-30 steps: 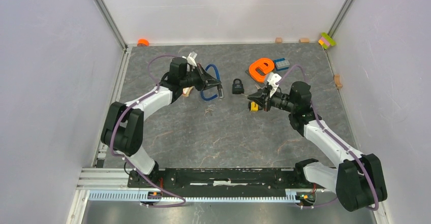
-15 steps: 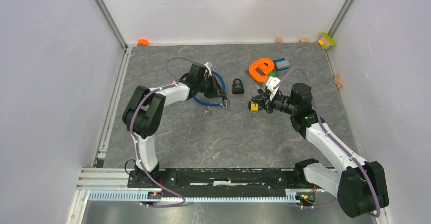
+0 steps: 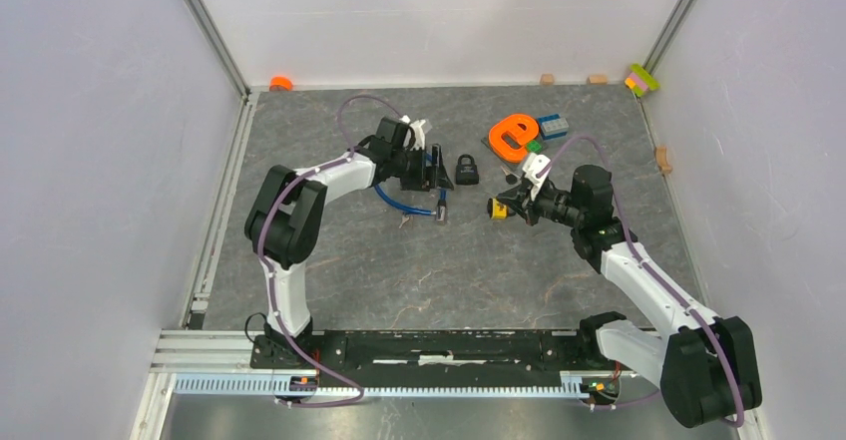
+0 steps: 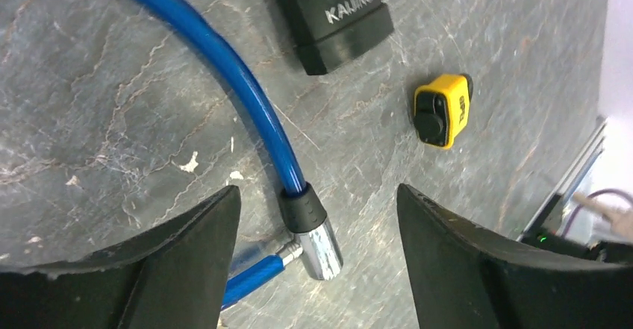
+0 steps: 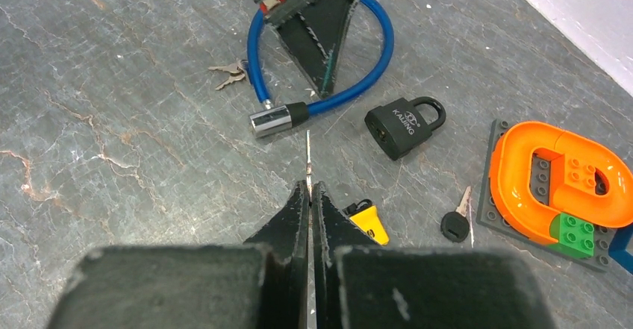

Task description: Unlock with the key

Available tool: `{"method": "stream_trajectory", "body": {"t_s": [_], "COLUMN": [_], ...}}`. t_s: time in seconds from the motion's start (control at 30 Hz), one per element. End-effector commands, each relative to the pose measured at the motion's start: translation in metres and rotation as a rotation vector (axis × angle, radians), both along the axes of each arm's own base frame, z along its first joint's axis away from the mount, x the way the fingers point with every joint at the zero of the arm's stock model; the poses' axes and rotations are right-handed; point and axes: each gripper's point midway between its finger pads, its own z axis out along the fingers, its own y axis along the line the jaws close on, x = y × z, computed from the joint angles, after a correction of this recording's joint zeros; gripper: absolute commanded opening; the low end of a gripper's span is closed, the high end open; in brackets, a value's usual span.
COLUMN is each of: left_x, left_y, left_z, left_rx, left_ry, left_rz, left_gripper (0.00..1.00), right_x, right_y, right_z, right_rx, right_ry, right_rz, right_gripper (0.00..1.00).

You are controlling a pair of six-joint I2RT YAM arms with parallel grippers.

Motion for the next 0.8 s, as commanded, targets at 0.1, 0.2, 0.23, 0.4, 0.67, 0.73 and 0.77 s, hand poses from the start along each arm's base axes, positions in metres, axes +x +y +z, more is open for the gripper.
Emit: {"method": "stream_trajectory", "body": {"t_s": [0.1, 0.2, 0.23, 0.4, 0.67, 0.73, 0.77], "left_x": [-0.021, -0.041, -0.048, -0.056, -0.045, -0.043, -0.043], "left_y": [0.007, 0.014, 0.015, 0.015, 0.023, 0.025, 0.026], "left_z": [0.05, 0.035, 0.03, 0.01, -0.012, -0.018, -0.021], "left_rx": [0.095, 0.192, 0.222, 0.331, 0.484, 0.511, 0.518], "left_ry": [-0.411, -0.523, -0.564, -0.692, -0.762, -0.761, -0.761], "left_rz": [-0.516, -0.752, -0.84, -1.055, -1.181, -1.202, -1.211], "left_gripper": [0.82, 0.79, 0.77, 0.74, 0.62, 0.61, 0.61], "right_x": [0.0, 0.0, 0.0, -0.001, -0.003, -0.003, -0.003], "right_y": [-0.002, -0.003, -0.003, -0.006, -0.007, -0.007, -0.008], "right_z": [0.002, 0.004, 0.005, 0.008, 0.008, 0.009, 0.009], "right_rx": [-0.002, 0.0, 0.001, 0.007, 0.018, 0.019, 0.019], "right_ry": [-0.027, -0.032, -0.037, -0.045, -0.042, -0.042, -0.043], "right_rz": [0.007, 0.008, 0.008, 0.002, 0.011, 0.013, 0.012], "right_gripper": [0.0, 0.0, 0.0, 0.0, 0.0, 0.0, 0.0]}}
